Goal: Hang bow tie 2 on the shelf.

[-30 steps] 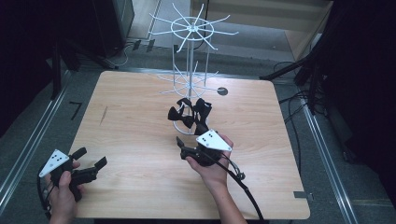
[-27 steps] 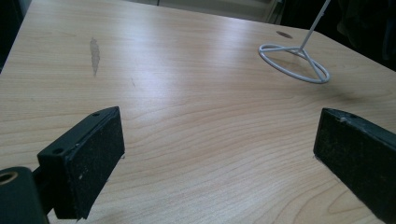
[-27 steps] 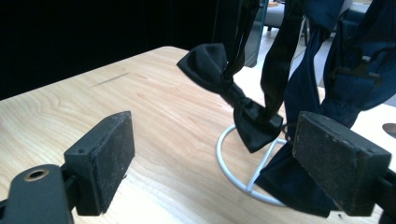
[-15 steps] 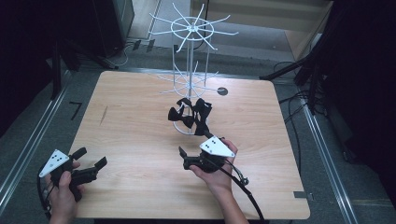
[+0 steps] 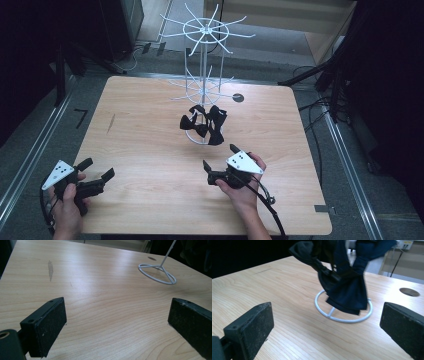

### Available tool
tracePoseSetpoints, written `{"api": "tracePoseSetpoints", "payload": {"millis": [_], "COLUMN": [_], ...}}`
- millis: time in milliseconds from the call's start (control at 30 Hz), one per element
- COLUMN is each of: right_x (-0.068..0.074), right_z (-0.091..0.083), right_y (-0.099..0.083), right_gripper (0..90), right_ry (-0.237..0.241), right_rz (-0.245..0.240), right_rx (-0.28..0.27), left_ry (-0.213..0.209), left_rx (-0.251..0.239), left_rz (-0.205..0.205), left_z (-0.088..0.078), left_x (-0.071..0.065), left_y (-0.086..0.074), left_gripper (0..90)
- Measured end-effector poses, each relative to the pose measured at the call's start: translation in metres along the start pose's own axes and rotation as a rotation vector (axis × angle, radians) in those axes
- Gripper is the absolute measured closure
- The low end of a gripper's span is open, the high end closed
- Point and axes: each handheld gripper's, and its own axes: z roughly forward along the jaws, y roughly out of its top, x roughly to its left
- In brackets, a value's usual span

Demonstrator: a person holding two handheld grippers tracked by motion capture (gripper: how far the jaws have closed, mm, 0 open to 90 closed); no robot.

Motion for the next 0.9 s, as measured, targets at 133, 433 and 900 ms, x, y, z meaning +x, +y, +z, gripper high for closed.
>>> {"api": "tracePoseSetpoints", "payload": {"millis": [133, 433, 900], "right_x": [-0.009, -0.027, -0.055], "right_z": [-0.005, -0.017, -0.040], "right_y": [-0.005, -0.014, -0.031], "right_gripper": [0.0, 0.0, 0.0], "right_ry": [-0.019, -0.061, -0.132], "right_rz": [0.017, 0.040, 0.068], "right_rx": [0.004, 0.011, 0.035], "left_ry": [0.000, 0.000, 0.002], "left_rx": [0.000, 0.000, -0.002], "left_rz": [0.001, 0.003, 0.007], "left_z": [0.000, 0.000, 0.000], "left_x": [0.000, 0.000, -0.001], "left_y": [0.000, 0.000, 0.000], "left_gripper": [2.8, 2.8, 2.8]}}
